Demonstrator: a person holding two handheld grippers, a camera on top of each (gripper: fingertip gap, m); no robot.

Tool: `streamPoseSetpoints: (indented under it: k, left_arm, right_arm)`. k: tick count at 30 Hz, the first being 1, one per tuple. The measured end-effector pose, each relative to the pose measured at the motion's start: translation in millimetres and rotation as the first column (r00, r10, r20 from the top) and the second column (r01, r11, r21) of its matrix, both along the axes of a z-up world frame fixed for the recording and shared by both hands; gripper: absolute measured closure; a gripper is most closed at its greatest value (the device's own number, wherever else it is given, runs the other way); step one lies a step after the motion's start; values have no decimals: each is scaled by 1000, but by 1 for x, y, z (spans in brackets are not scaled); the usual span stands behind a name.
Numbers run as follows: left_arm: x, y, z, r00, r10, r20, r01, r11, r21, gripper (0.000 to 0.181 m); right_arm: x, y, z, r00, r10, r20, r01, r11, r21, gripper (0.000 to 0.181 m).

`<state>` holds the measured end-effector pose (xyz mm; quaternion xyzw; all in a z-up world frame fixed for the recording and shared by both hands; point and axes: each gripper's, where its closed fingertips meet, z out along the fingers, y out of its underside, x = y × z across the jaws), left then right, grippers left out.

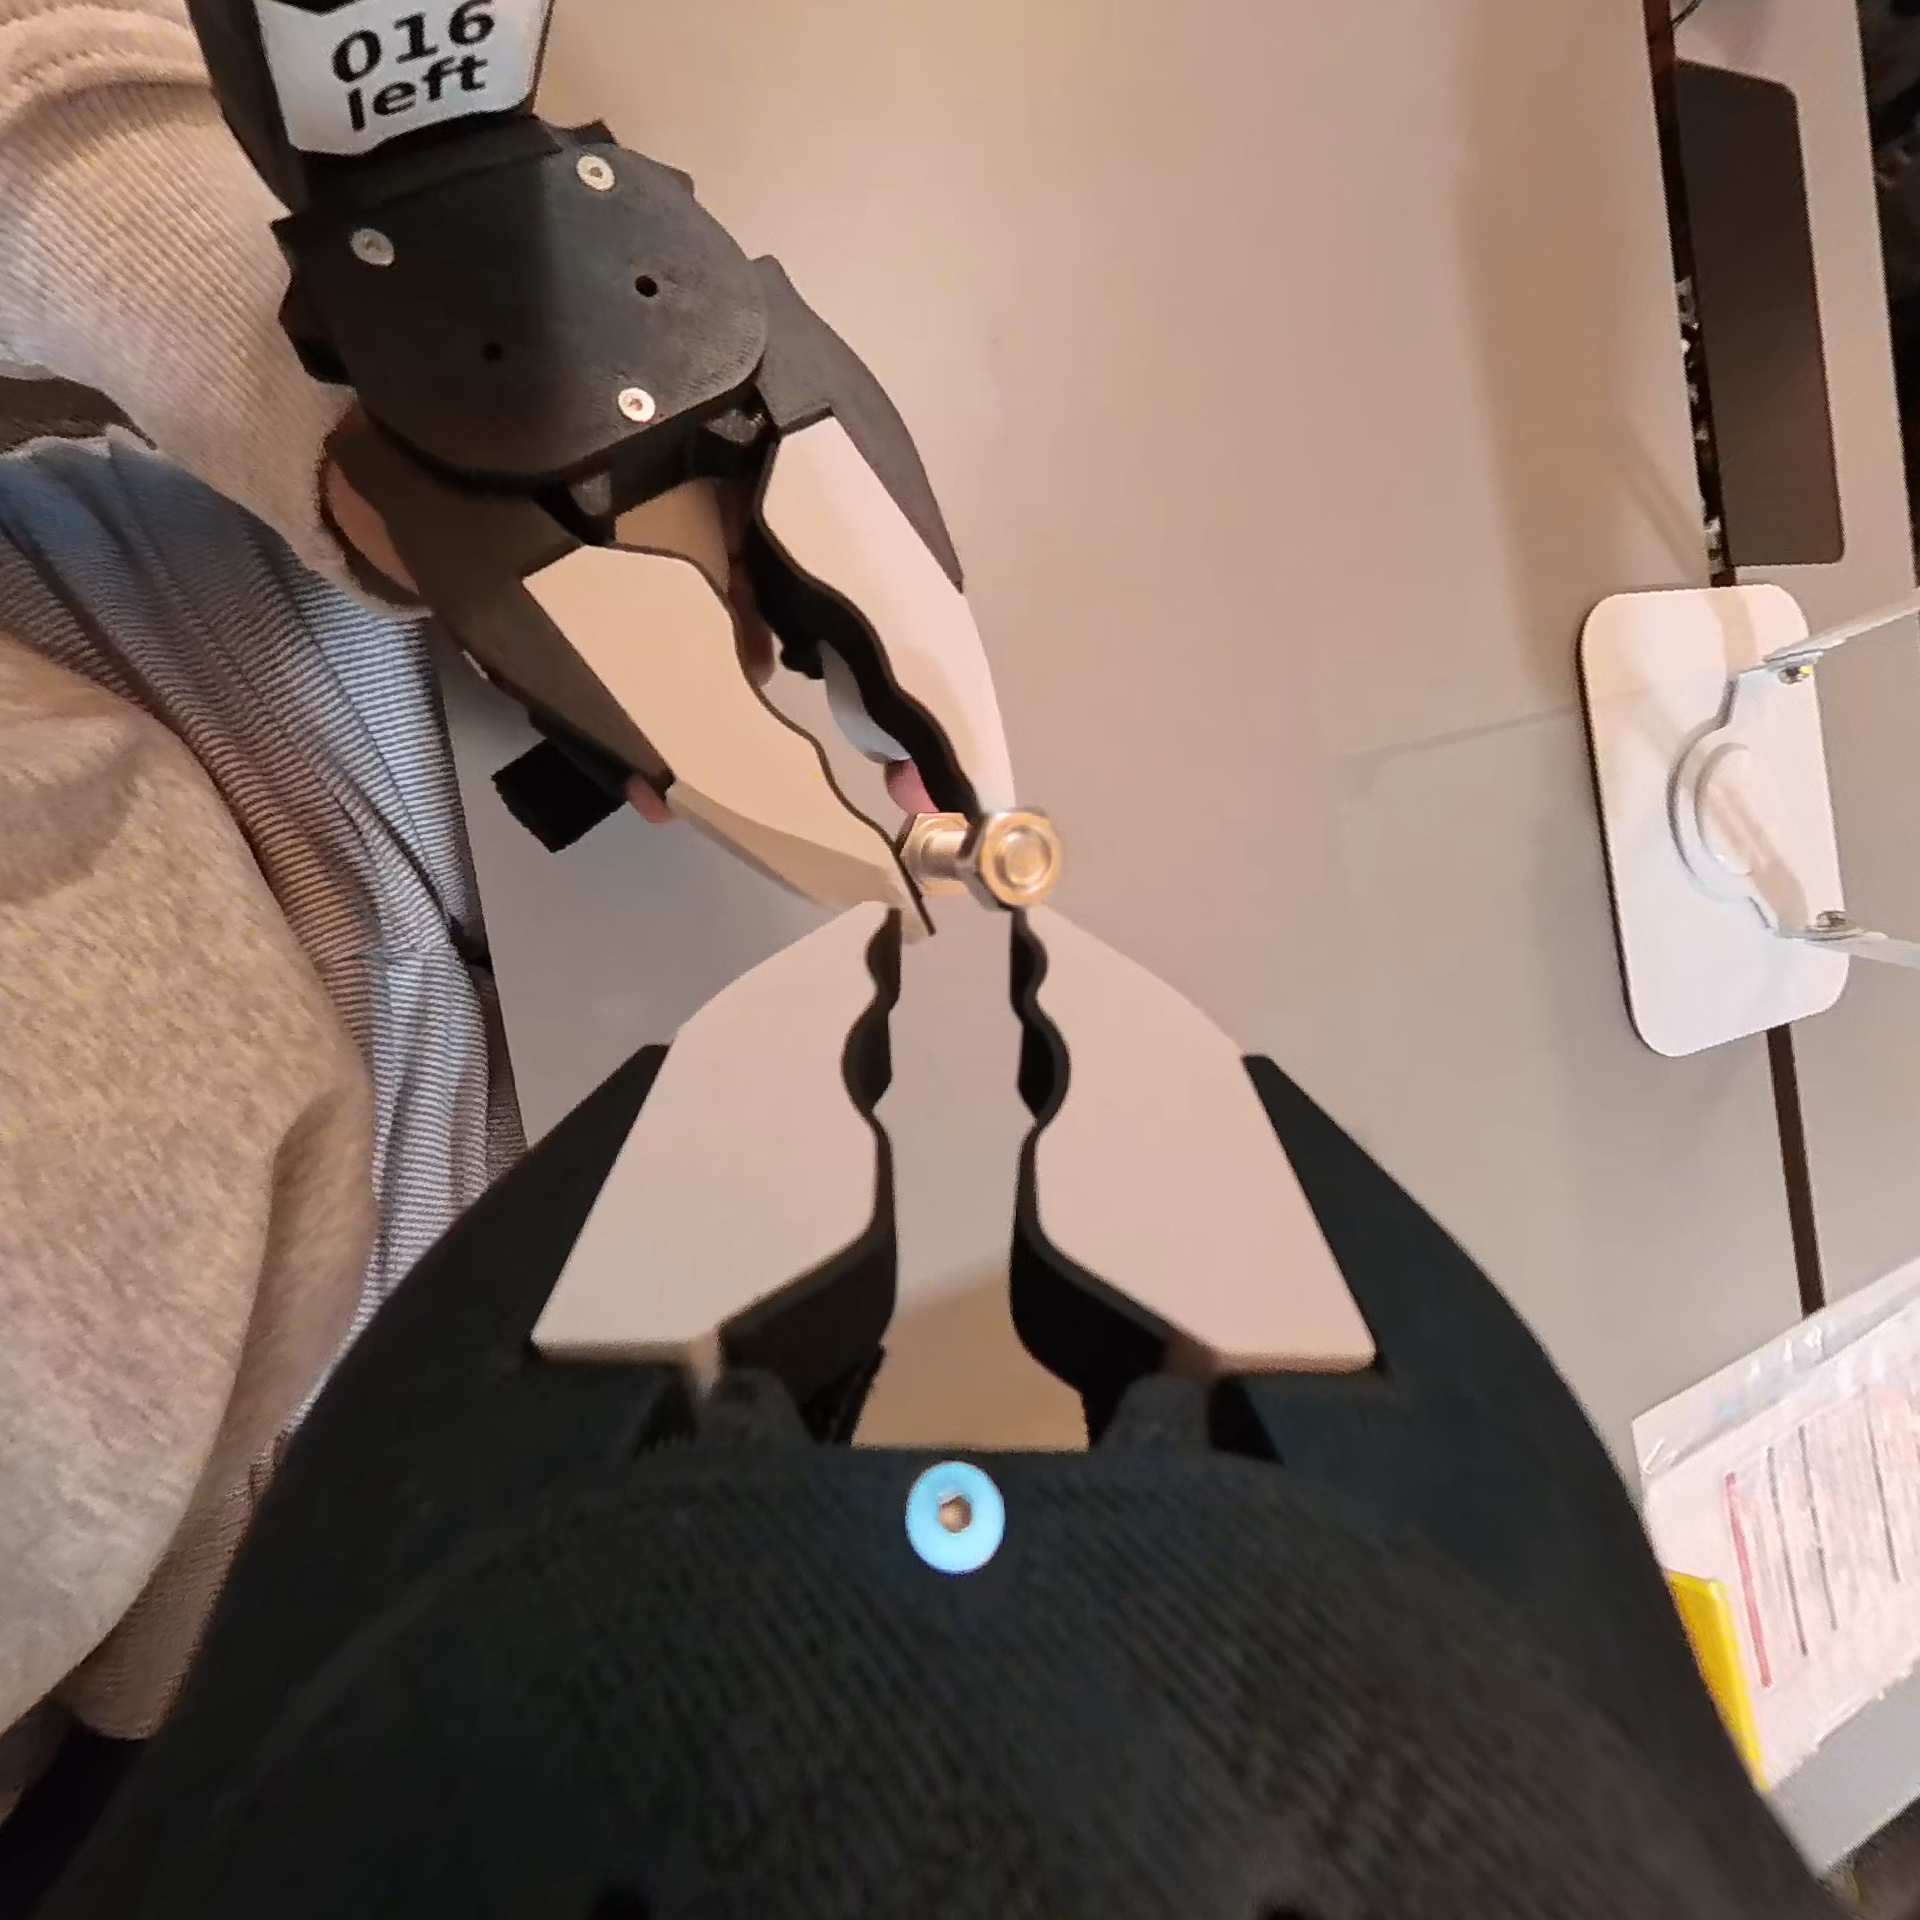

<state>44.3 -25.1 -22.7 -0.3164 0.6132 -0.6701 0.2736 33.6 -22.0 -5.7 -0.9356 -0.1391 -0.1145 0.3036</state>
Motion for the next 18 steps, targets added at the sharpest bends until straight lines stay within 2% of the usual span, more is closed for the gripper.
streamPoseSetpoints:
  k: [1, 7, 18]
  left_arm:
    - [0, 0, 0, 1000, -1, 1, 1, 1000, 1, 162]
    - [-2, -5, -3, 1000, -19, 0, 19, 1000, 25, 162]
    - [-4, -10, -4, 999, -31, 7, 31, 998, 51, 162]
  right_arm:
    - [0, 1, 0, 1000, -1, -4, 1, 1000, 5, 160]
    - [0, 7, -2, 1000, 5, -31, -4, 999, 32, 152]
    - [-12, 17, 2, 997, 81, -7, -80, 993, 90, 155]
